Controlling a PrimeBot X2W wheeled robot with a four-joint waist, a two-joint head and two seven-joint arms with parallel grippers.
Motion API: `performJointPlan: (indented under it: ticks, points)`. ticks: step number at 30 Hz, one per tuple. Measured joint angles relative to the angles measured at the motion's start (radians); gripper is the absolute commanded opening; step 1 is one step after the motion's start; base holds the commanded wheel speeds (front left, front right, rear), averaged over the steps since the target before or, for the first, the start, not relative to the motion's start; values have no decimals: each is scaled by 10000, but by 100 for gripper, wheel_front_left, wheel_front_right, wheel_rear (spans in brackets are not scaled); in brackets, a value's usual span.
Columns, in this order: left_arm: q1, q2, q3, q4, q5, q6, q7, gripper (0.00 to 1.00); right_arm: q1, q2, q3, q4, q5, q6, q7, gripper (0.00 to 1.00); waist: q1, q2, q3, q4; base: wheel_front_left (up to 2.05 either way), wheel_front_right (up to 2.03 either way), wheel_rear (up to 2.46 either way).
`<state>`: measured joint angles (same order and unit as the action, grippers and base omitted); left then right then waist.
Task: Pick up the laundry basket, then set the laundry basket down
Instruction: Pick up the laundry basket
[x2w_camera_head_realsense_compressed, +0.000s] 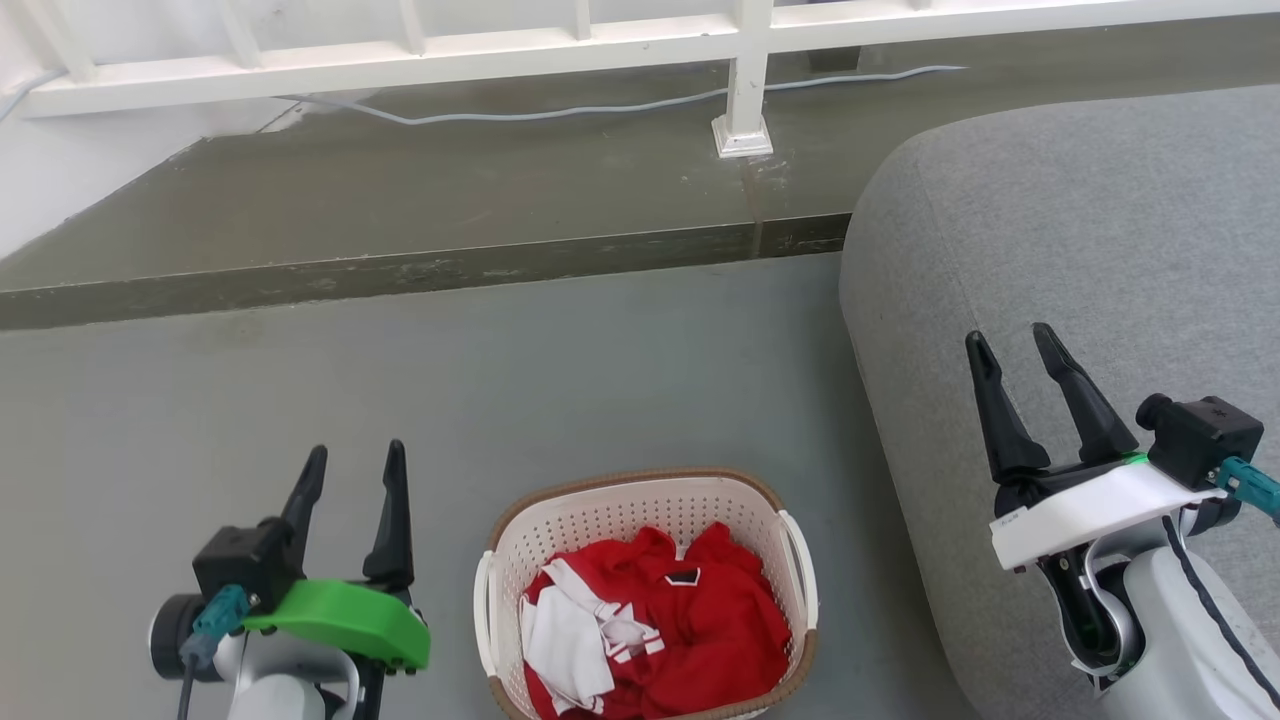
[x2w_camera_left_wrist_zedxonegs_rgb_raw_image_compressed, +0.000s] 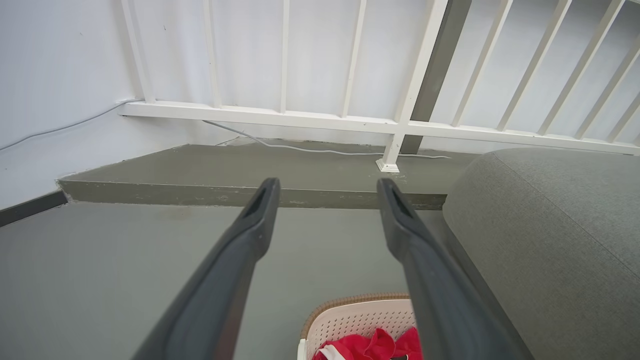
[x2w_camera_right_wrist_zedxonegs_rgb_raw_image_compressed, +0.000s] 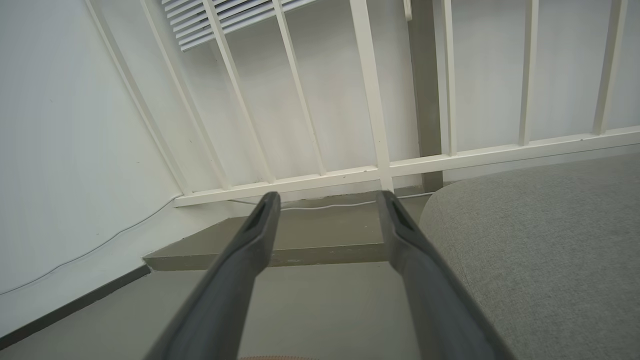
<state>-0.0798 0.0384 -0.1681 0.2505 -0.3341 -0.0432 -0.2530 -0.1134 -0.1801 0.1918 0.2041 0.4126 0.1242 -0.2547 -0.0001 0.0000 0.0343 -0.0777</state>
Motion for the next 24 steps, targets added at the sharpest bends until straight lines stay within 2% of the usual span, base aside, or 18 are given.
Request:
performJointPlan:
  ticks: [14,24]
  points:
    - [291,0,-105,-322,-29,33,0,100,52,33,-35,-88,-2,0,0,100,0,0,92,-39,0,0,0]
    - [270,6,-349,-621,-25,84,0,100,105,86,-40,27,4,0,0,100,0,0,694,-49,0,0,0]
